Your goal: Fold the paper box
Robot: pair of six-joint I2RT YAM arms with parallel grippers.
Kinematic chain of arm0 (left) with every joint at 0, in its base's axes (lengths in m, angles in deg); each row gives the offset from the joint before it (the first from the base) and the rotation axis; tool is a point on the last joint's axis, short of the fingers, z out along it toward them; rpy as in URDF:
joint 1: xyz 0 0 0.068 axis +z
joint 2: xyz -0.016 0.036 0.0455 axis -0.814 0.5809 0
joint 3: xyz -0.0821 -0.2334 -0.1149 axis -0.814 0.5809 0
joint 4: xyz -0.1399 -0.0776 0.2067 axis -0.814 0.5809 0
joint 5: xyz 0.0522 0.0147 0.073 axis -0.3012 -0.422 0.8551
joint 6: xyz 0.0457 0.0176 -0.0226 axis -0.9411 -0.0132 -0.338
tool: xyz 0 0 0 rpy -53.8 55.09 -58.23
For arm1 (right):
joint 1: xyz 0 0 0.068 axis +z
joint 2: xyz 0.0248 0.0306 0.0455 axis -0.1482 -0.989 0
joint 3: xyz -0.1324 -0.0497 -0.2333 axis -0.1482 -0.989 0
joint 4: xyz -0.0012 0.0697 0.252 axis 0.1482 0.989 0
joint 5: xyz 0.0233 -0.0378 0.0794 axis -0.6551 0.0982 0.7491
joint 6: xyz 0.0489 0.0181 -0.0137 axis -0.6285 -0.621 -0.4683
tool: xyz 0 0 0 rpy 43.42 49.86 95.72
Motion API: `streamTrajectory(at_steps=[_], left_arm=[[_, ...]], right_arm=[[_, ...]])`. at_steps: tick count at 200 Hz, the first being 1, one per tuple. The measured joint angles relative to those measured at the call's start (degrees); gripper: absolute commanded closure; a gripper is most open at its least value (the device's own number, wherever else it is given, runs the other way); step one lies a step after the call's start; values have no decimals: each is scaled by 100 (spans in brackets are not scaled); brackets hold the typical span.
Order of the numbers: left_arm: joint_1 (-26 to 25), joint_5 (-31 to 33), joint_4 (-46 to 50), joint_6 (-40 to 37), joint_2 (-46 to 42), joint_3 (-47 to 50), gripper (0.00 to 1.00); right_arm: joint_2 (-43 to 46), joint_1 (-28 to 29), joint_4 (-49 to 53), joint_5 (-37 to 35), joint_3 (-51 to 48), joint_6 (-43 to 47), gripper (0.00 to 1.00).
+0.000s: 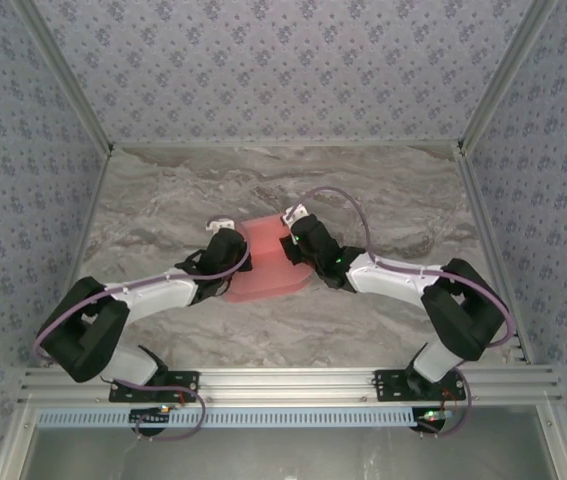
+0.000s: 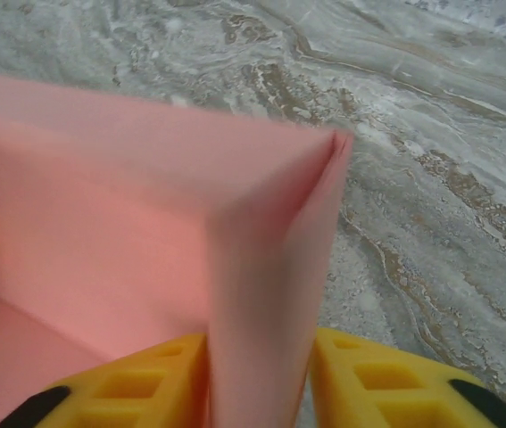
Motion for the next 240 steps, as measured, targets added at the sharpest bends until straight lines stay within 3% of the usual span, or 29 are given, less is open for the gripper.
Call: streamTrajectory(at_steps=[39,95,143,163,190,221,240], left_arm=[[-72,22,162,129,-238,0,61],[-114,-660,264,13,-1377,111,41],[-184,-946,575,-2,-2708,459,22],[-76,-905,868,-83,-3080,551,20],[448,-1145,979,-330,-3174,643,20],[916,-1969,946,-802,-2610,636,22],[929,-2643,855,-1034,-2068,599,23]], right_arm=[[-221,44,-221,-254,146,81,75],[-289,-273,-658,-127,52,199,80],[-341,-756,-719,1016,-269,793,81],[-337,-866,-680,1504,-326,1134,80],[-179,-911,-664,2374,-507,1838,76],[-46,-933,-219,3654,-527,2927,74],[-109,-890,17,3993,-476,3333,74]])
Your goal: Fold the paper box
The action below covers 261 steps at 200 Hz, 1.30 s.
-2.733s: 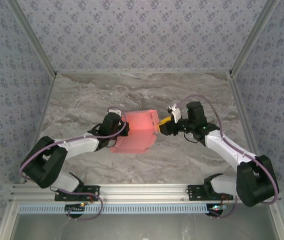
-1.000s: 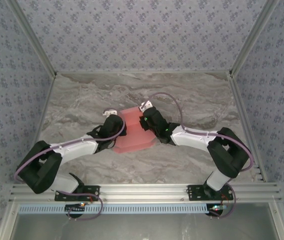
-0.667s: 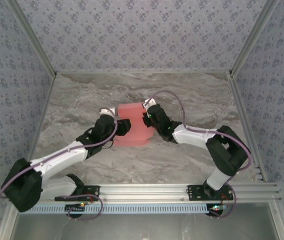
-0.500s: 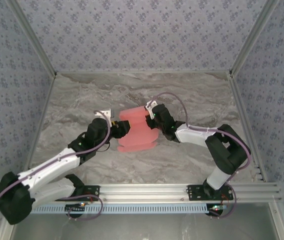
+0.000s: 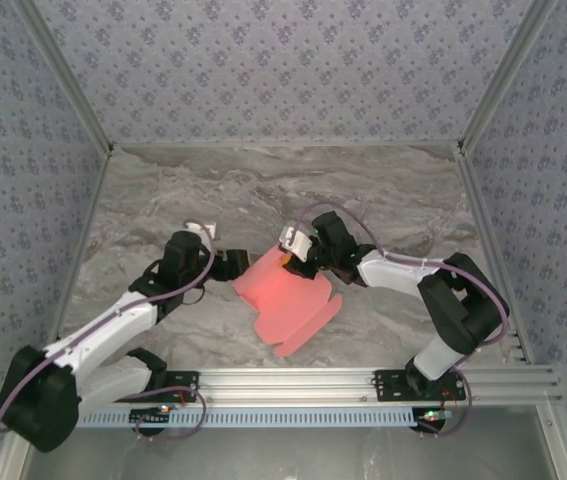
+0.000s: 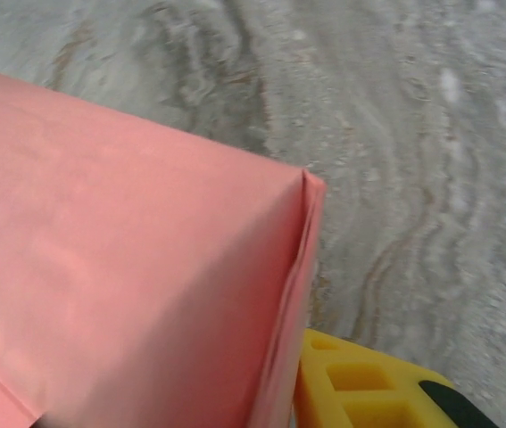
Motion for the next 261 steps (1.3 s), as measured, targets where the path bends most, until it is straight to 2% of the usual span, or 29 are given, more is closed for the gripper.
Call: streamTrajectory(at_steps=[28,41,77,110,155,217,261], left_arm=[[-72,-603,-343,-50,581,0,27],[-114,-710,-527,-2,695,2,28],[-323,-702,-824,103,728,4,31],[-413,-540,-789,107,732,4,32],[-413,-315,-673,96,931,-11,36],[-439,-293,-695,101,1399,-400,40],[-514,-289,-702,127,1515,-492,42]], right_arm=[[-286,114,-356,-133,15,105,70],[-391,175,-667,-334,-46,46,61],[-597,348,-1609,-990,-280,-146,59],[-597,354,-2124,-1178,-581,-332,53],[-455,109,-2267,-798,-964,-496,44],[-254,-210,-2973,-308,-1591,-855,42],[-46,-280,-2841,-24,-1707,-975,36]])
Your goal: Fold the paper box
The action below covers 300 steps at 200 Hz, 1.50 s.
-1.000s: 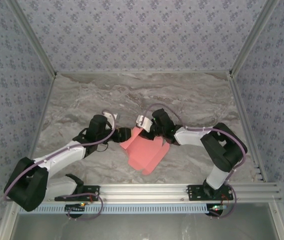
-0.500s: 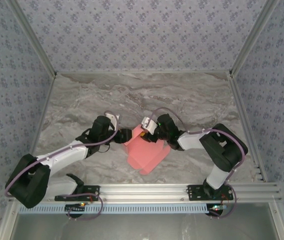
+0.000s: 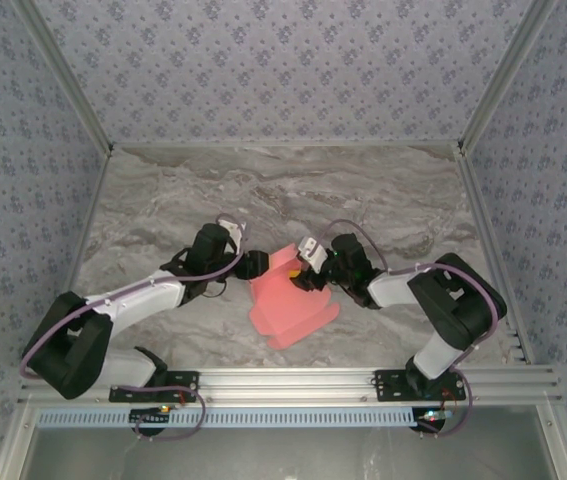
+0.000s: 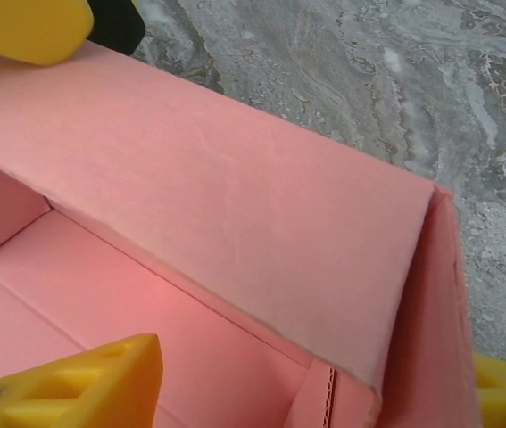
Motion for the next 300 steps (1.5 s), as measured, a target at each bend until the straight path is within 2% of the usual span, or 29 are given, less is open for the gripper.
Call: streamTrajectory(at_steps=[61,68,133,166,188,207,235,269,300], left_arm=[[-149,254,28,79,-44,0,43],[-155,280,46,81,-55,0,43],[-199,459,103,79,-68,0,45],[-243,525,223,81,-94,0,45],[-256,540,262,81,-96,0,45],[-275,577,306,87,-98,0,45],[-273,599,352,175,-107,0,45],[-275,575,391,332,-275,0,45],[-317,573,393,490,-592,0,45]], right_arm=[[581,-221,612,487,-144,212,32],[656,-264,686,597,-144,236,29],[1075,-426,1379,1185,-160,619,28],[1165,-490,1617,1325,-160,723,32],[1167,-538,1685,1375,-160,761,40],[1165,-551,1727,1370,-151,761,41],[1010,-435,1703,1128,-20,595,40],[688,-17,1482,520,127,310,41],[400,365,1320,-304,247,52,51]])
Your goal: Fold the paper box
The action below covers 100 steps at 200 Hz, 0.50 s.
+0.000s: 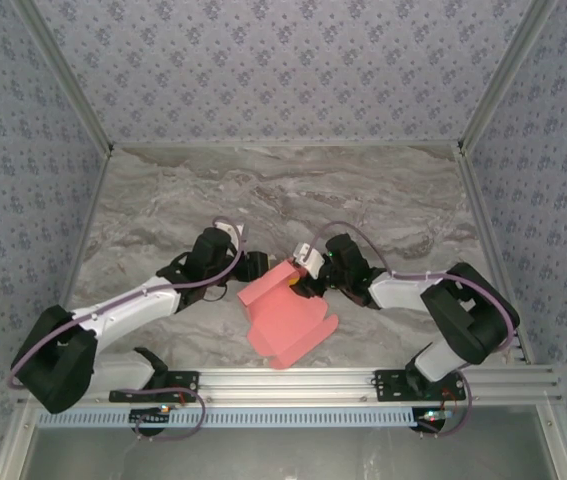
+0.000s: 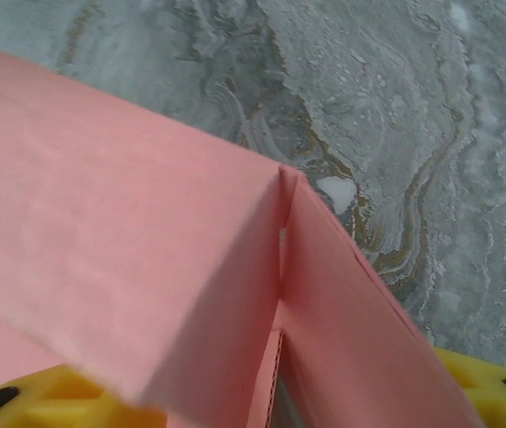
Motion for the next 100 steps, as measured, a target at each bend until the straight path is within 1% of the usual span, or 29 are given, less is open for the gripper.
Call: streamTrajectory(at_steps=[14,29,38,52,80,84,94,100], left_arm=[[0,-2,0,46,-118,0,44],[0,0,2,79,-225,2,41],[0,0,31,24,-293,2,38],[0,2,184,-125,-415,2,30],[0,-7,708,-562,-883,7,23],[0,-22,769,-616,-977,11,18],[0,-50,868,-796,-1222,61,12],[0,-79,885,-870,-1388,133,3]], right_arm=[[-170,175,-160,-391,79,-103,51],[-337,323,-339,-636,136,-173,51],[-439,385,-422,-723,179,-199,51],[-579,444,-540,-796,229,-212,51],[-662,446,-660,-887,271,-227,52],[-664,446,-682,-903,273,-227,52],[-675,435,-728,-925,286,-227,52],[-684,431,-769,-938,293,-227,52]])
